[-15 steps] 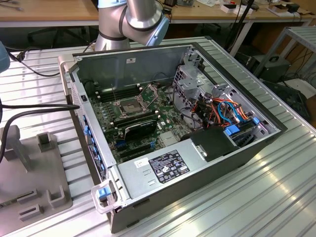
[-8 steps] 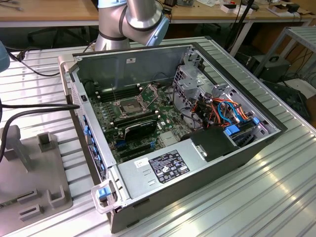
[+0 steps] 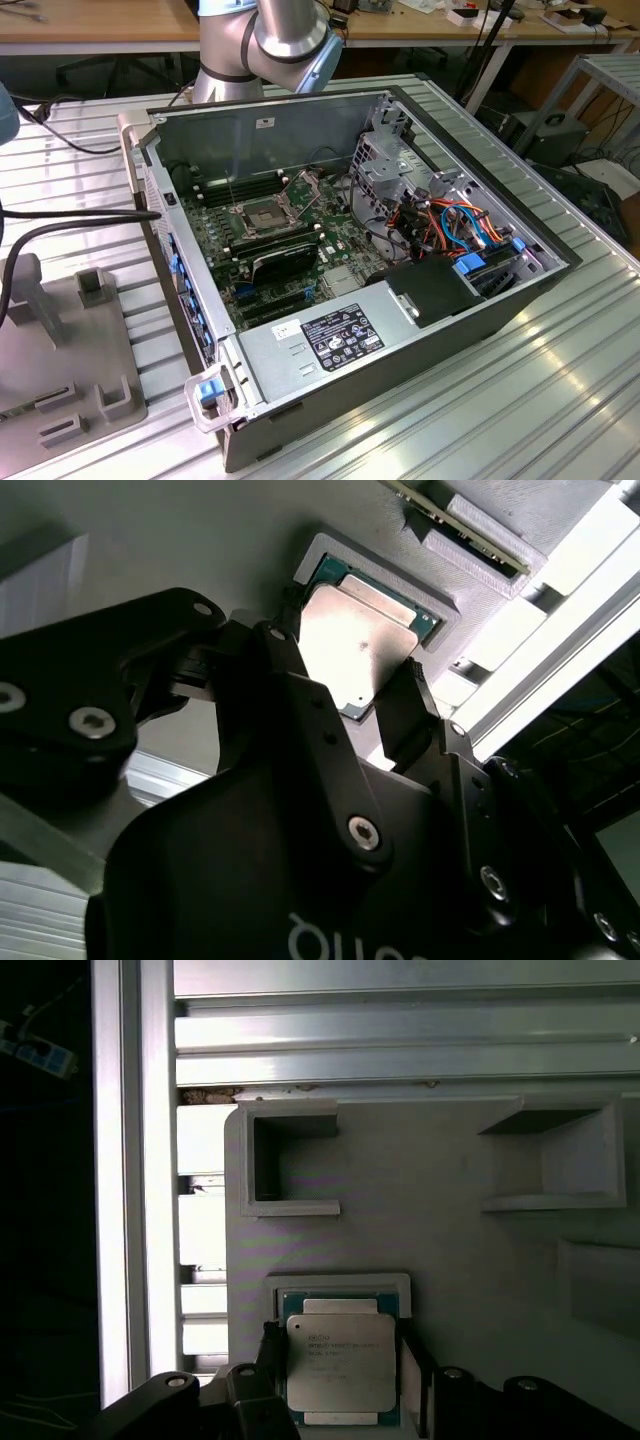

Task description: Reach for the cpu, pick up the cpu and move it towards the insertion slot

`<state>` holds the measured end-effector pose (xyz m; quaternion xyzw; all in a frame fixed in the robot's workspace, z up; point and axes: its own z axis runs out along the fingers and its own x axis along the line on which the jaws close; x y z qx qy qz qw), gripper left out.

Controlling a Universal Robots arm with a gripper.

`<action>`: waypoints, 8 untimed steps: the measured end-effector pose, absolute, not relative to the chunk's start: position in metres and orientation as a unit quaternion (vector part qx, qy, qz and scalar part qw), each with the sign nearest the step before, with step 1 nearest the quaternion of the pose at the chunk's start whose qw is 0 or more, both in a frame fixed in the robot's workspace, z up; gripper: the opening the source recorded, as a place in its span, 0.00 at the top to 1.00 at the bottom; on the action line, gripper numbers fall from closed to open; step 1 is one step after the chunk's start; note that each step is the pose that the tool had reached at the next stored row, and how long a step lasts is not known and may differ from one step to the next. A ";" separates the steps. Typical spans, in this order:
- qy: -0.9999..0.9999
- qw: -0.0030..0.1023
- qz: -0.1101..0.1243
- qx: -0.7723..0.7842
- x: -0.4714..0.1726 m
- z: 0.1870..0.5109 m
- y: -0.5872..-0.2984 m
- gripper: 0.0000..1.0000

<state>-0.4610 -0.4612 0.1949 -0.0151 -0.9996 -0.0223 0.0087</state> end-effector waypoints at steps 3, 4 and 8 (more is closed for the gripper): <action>-1.000 0.009 -0.022 -0.015 -0.461 0.198 -0.461 0.45; -1.000 0.009 -0.022 -0.015 -0.461 0.200 -0.461 0.45; -1.000 0.009 -0.022 -0.015 -0.461 0.205 -0.461 0.45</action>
